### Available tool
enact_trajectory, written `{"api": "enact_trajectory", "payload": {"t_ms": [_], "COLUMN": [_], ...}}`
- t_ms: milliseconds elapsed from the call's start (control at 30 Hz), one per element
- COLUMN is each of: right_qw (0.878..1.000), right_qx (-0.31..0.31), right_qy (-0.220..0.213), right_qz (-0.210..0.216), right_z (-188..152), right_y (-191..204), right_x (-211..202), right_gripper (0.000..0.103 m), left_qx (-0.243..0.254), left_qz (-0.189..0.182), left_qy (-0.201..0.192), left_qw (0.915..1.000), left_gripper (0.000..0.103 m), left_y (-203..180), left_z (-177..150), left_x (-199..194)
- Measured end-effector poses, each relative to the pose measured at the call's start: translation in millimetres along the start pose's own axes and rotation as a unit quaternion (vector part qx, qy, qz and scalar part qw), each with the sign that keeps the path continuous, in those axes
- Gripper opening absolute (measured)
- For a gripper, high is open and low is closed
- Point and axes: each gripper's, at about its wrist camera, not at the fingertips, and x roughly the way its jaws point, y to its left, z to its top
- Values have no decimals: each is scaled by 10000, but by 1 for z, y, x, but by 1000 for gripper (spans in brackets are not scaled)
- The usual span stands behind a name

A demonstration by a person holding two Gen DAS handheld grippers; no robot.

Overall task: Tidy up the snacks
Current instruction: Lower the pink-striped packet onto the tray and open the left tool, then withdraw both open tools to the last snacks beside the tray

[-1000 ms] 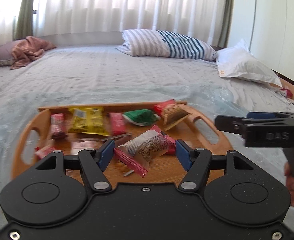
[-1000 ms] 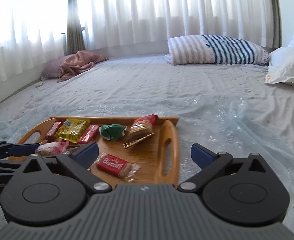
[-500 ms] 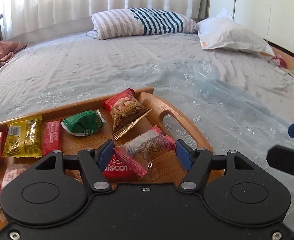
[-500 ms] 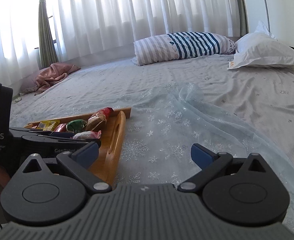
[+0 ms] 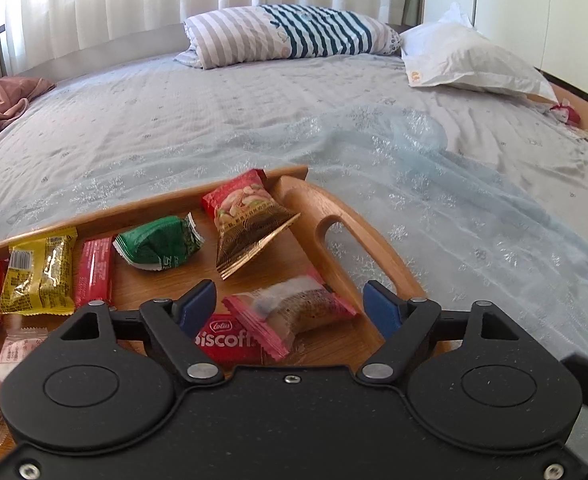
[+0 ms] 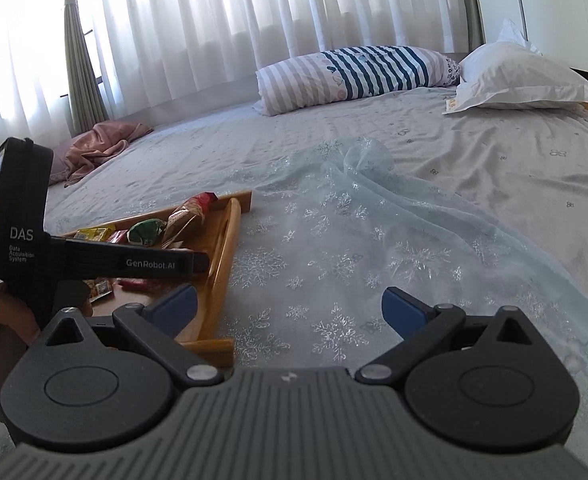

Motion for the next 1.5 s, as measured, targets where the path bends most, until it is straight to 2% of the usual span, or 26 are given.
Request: {"api": "enact_trajectory", "payload": {"t_ms": [267, 333, 600, 800, 900, 1100, 1233, 1333, 1500], "right_qw": [9995, 9988, 9947, 9932, 9919, 9915, 9920, 9919, 9911], "right_qx": [-221, -321, -644, -751, -794, -885, -781, -772, -1028], "right_qy": [185, 278, 573, 726, 812, 859, 884, 891, 816], "right_qz": [145, 243, 555, 505, 564, 415, 445, 470, 209], "right_z": [-10, -14, -35, -48, -53, -58, -58, -59, -62], "right_y": [25, 36, 81, 97, 102, 109, 114, 120, 129], "right_x": [-7, -6, 2, 8, 10, 14, 17, 20, 25], "right_gripper": [103, 103, 103, 103, 103, 103, 103, 103, 94], "left_qx": [123, 107, 97, -318, -678, -857, -774, -942, -1010], "left_qz": [122, 195, 577, 719, 1002, 761, 712, 567, 553], "left_qy": [-585, -707, -833, -697, -730, -579, -327, -118, 0], "left_qw": [9981, 9973, 9948, 9945, 9900, 9917, 9939, 9939, 9933], "left_gripper": [96, 100, 103, 103, 103, 102, 102, 101, 100], "left_y": [13, 20, 52, 75, 85, 97, 89, 88, 90], "left_z": [1, -5, -47, -83, -99, -124, -141, -150, -158], "left_x": [-64, -84, -147, -168, -178, -194, -188, -178, -172]}}
